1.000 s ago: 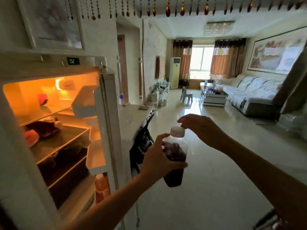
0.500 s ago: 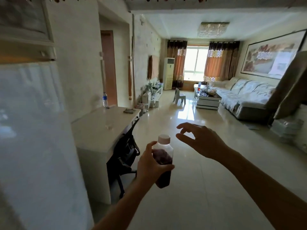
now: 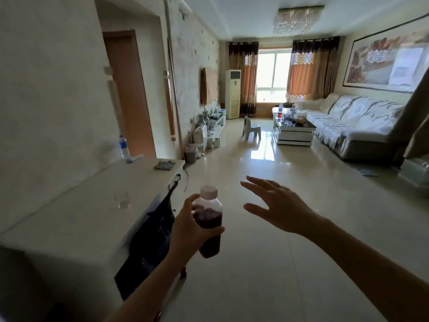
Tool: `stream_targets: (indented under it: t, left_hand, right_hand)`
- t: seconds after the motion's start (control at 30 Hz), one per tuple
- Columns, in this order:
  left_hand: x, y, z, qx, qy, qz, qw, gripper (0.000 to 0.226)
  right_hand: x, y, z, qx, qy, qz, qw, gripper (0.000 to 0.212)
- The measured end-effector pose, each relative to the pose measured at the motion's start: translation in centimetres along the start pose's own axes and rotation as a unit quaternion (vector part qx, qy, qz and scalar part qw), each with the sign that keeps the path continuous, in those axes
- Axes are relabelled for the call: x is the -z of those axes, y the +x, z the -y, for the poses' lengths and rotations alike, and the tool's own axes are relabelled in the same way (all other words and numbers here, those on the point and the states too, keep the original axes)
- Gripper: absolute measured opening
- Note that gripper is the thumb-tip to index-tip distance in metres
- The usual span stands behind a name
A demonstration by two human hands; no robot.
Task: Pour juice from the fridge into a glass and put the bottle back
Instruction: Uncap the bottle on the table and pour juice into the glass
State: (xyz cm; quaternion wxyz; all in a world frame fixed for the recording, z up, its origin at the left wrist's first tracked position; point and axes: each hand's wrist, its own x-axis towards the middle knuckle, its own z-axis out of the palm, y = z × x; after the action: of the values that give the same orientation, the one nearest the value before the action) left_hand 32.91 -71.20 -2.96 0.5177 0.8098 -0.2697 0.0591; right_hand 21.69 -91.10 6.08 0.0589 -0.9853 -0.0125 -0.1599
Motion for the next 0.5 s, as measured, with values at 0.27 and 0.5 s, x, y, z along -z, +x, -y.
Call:
stream_targets:
  t: [0.27,0.5]
  left_hand:
    - [-1.0,13.5,7.3,0.105,0.071,-0.132,0.983,0.097]
    - [3.5,20.5,14.9,0.162,0.202,-0.227,0.939,0.1]
  right_hand:
    - [-7.9,20.9,-8.6,0.12,0.042,0.065,0.99,0.067]
    - [-15.2,38.1,-6.9,0.257,0.119,0.104,0.954,0.066]
